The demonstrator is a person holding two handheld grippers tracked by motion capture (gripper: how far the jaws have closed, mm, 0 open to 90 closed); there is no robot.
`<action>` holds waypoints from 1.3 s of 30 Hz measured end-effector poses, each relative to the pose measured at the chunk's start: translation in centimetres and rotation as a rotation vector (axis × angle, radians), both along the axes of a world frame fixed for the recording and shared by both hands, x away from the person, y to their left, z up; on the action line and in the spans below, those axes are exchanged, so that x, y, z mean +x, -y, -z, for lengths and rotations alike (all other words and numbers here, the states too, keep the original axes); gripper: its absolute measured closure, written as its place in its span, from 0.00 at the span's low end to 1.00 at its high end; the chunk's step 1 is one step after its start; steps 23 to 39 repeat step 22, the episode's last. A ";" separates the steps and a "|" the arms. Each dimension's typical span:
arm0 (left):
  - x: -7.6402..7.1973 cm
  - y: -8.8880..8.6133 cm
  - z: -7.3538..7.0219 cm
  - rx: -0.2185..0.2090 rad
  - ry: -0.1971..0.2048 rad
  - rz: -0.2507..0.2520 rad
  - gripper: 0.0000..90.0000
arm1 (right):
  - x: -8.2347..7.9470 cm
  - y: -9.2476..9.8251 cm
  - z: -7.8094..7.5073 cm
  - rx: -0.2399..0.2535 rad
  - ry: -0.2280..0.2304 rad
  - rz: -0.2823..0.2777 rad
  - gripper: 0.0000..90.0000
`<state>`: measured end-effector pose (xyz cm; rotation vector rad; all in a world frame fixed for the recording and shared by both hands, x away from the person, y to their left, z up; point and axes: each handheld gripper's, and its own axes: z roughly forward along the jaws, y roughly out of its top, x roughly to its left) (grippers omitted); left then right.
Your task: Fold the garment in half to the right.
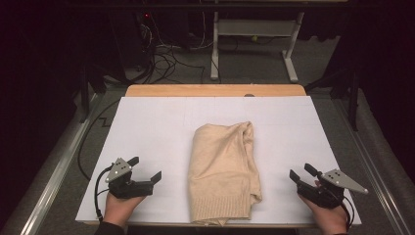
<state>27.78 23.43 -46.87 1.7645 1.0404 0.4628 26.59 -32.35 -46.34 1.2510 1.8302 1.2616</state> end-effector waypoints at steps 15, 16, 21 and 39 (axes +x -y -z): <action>0.0 -0.1 -0.2 0.007 0.030 0.007 0.00 | 0.1 -0.6 -0.3 0.036 0.089 0.014 0.00; 0.0 -0.1 -0.2 0.007 0.030 0.004 0.00 | 0.1 -0.5 -0.4 0.034 0.094 0.011 0.00; 0.1 -0.2 -0.3 0.001 0.031 -0.001 0.00 | -0.1 -0.5 -0.4 0.041 0.103 0.003 0.00; 0.1 -0.2 -0.3 0.001 0.032 -0.002 0.00 | -0.1 -0.5 -0.5 0.045 0.102 0.002 0.00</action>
